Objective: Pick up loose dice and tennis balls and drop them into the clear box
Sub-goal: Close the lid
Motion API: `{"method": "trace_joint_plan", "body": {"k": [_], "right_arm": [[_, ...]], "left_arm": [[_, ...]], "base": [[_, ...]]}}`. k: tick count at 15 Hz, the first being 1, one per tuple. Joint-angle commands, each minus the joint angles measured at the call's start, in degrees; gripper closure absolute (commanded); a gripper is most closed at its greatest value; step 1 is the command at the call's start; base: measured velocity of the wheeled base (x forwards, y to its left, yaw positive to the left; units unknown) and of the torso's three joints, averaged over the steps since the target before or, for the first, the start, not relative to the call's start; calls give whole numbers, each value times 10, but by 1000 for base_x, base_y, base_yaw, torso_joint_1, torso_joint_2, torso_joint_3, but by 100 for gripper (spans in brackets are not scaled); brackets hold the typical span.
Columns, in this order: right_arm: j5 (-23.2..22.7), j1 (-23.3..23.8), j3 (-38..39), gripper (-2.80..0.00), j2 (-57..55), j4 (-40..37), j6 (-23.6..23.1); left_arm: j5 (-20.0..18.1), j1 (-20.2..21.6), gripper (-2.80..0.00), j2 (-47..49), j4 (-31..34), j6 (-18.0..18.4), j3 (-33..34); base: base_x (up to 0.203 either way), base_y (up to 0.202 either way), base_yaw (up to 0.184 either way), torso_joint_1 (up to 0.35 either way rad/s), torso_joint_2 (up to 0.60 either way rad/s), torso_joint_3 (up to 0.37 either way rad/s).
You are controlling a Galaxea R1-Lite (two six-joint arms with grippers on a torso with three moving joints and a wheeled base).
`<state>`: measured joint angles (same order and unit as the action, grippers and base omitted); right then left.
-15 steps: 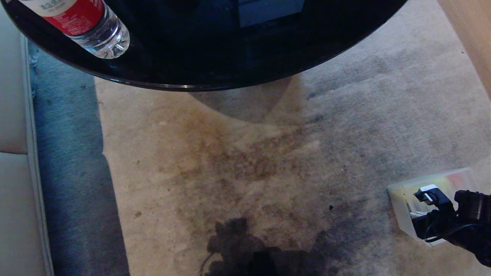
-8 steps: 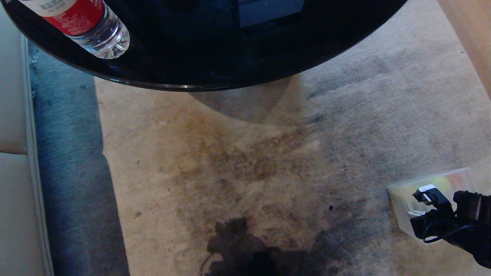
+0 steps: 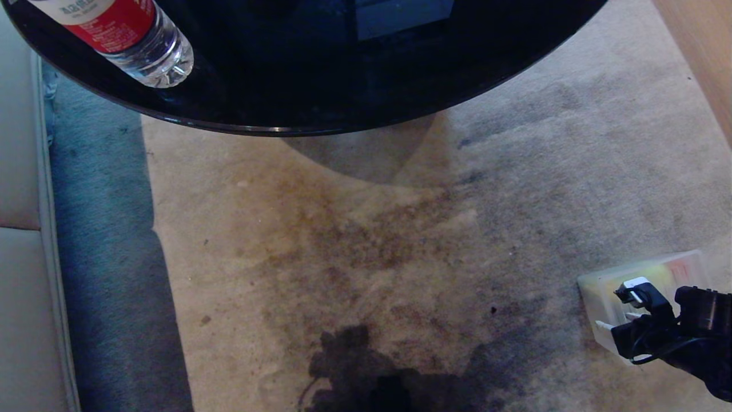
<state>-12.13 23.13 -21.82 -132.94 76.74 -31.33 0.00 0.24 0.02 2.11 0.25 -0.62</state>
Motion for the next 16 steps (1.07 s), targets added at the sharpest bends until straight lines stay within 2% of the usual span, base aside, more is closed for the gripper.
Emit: {"method": "trace_joint_plan", "body": {"k": [1,4,5,9,12,16], "right_arm": [[-19,0,14,-280,30,3,0],[-52,9,31,-280,85,-8,8],[-64,6,35,0,95,-10,22],[-72,-28,34,0,85,-24,71],[-109,-38,23,0,48,-25,110],[-110,-24,-2,0,21,-21,110]], "left_arm": [[0,0,0,0,0,0,0],[0,0,0,0,0,0,0],[0,0,0,0,0,0,0],[0,0,0,0,0,0,0],[0,0,0,0,0,0,0],[0,0,0,0,0,0,0]], "base": [[0,0,0,0,0,0],[0,0,0,0,0,0],[0,0,0,0,0,0],[0,0,0,0,0,0],[0,0,0,0,0,0],[0,0,0,0,0,0]]}}
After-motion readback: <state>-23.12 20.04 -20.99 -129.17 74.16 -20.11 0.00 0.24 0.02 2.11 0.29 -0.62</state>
